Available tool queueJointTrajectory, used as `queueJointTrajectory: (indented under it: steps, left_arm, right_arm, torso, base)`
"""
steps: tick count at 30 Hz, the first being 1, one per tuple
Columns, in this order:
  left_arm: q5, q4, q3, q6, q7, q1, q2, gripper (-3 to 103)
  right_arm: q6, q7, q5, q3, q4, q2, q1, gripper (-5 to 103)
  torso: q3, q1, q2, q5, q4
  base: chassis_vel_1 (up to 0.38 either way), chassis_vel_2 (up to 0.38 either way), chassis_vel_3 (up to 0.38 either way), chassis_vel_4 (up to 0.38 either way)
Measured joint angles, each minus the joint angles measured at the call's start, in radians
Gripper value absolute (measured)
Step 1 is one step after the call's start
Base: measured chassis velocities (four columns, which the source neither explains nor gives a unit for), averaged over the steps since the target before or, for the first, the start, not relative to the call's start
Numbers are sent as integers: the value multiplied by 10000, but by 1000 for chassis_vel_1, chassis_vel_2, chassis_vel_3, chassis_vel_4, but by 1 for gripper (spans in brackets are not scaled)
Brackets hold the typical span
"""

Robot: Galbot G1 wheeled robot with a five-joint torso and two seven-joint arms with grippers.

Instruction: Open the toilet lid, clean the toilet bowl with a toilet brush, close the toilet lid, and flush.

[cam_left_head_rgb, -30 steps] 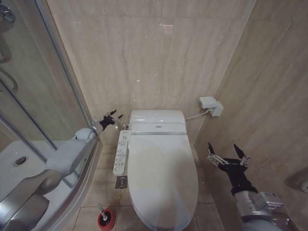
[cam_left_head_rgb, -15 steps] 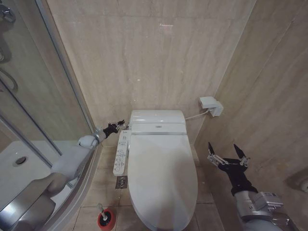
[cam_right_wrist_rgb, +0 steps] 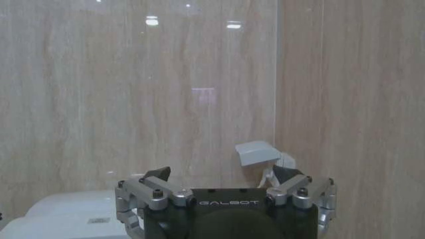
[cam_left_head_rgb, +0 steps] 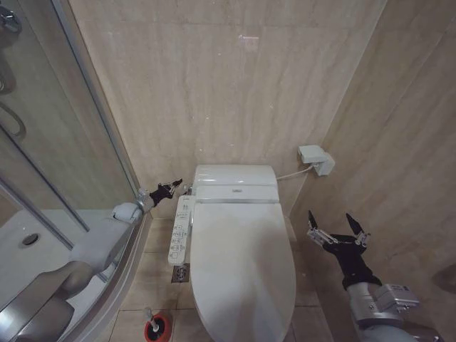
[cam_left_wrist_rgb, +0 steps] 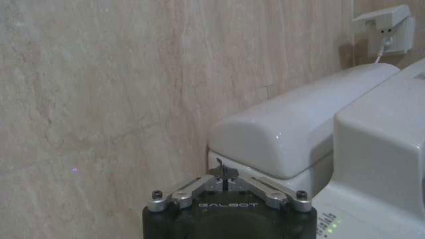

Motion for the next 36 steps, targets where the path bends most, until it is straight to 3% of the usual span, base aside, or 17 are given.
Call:
queueJointTrajectory:
  steps: [19, 36]
  left_arm:
    - [-115, 44, -529, 14, 282, 205, 89, 0]
    - [58, 941, 51, -76, 1713, -317, -135, 0]
  right_arm:
    - [0, 0, 0, 0, 0, 0, 0, 100]
    - [0, -1, 0, 0, 0, 0, -1, 100]
  torso:
    - [0, -3, 0, -1, -2]
    - [0, -3, 0, 0, 0]
  base:
    - [-20, 27, 23, -21]
    - [-15, 22, 19, -21]
